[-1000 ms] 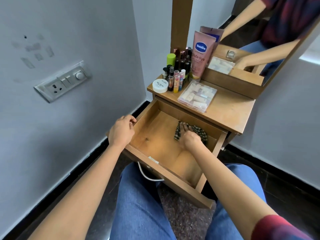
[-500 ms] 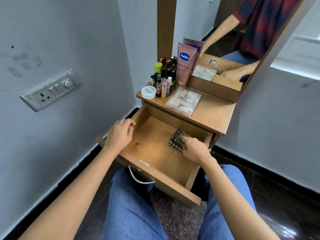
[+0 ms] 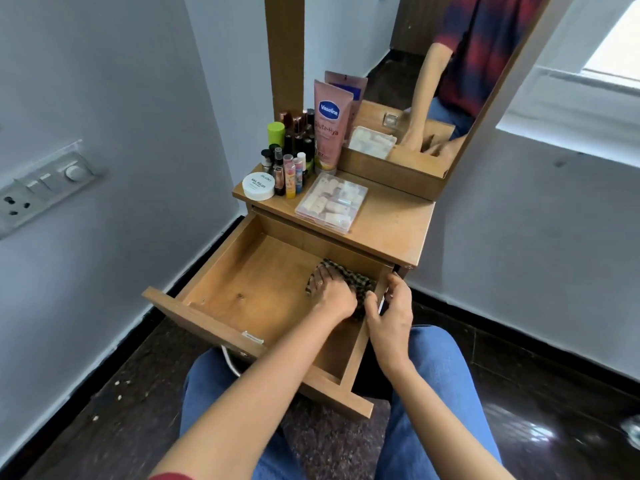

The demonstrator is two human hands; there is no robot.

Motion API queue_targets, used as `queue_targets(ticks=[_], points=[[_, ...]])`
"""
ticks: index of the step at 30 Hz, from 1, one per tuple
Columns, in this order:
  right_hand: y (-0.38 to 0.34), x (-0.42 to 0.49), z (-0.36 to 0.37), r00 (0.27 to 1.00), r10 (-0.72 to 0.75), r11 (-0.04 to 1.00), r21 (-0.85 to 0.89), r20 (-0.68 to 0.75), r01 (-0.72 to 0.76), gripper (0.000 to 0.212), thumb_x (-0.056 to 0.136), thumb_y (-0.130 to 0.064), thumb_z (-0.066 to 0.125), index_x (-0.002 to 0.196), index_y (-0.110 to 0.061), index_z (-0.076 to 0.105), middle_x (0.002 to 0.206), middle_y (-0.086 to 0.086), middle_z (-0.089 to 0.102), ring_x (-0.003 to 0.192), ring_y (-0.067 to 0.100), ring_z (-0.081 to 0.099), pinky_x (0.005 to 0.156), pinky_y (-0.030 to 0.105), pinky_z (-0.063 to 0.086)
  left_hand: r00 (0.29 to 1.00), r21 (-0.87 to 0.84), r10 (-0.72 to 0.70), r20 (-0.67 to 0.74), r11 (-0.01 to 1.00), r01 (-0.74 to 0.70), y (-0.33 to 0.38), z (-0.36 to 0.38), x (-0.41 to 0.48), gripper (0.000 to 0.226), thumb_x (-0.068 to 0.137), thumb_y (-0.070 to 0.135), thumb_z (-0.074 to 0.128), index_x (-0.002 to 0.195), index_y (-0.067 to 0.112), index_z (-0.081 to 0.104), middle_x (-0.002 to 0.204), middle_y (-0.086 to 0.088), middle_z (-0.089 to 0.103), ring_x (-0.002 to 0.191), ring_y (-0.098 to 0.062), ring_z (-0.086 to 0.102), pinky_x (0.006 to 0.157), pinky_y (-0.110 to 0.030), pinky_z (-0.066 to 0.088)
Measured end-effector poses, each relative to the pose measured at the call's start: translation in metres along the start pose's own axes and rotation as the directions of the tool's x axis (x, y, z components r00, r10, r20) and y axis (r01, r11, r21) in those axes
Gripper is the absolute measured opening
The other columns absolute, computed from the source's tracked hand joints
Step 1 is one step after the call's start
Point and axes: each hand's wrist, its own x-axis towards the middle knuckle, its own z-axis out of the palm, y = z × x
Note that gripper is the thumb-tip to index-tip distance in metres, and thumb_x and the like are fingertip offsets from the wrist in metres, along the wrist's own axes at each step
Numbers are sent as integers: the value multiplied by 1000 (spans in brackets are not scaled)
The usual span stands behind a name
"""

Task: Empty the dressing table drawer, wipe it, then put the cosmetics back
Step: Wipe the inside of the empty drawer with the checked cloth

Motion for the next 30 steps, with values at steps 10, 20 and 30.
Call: queue_targets(ticks=[10, 20, 30], points=[[6, 0, 3, 1000, 9, 999, 44, -23, -8, 43, 91, -13, 59, 132, -10, 46, 131, 4, 50, 122, 18, 48, 105, 44, 41, 977, 260, 170, 130, 945, -199, -22, -8, 15, 80, 96, 32, 45, 151, 0, -4, 159, -20, -8, 147, -31, -6, 119, -38, -4], [5, 1, 0, 1000, -16, 999, 45, 14, 16, 42, 92, -12, 59, 132, -9, 46, 132, 6, 48, 125, 16, 45, 108, 39, 38, 916, 405, 285, 283, 830, -383, -11, -17, 0, 68, 96, 14, 46, 151, 2, 9, 159, -19, 9, 147, -30, 13, 119, -37, 17], [6, -4, 0, 999, 46, 994, 99, 25, -48, 43, 93, -14, 57, 134, -14, 44, 132, -3, 46, 125, 10, 45, 104, 42, 43, 894, 183, 377, 242, 887, -424, -15, -9, 7, 70, 96, 20, 44, 153, 6, 5, 161, -13, 3, 148, -25, -1, 120, -35, 0]])
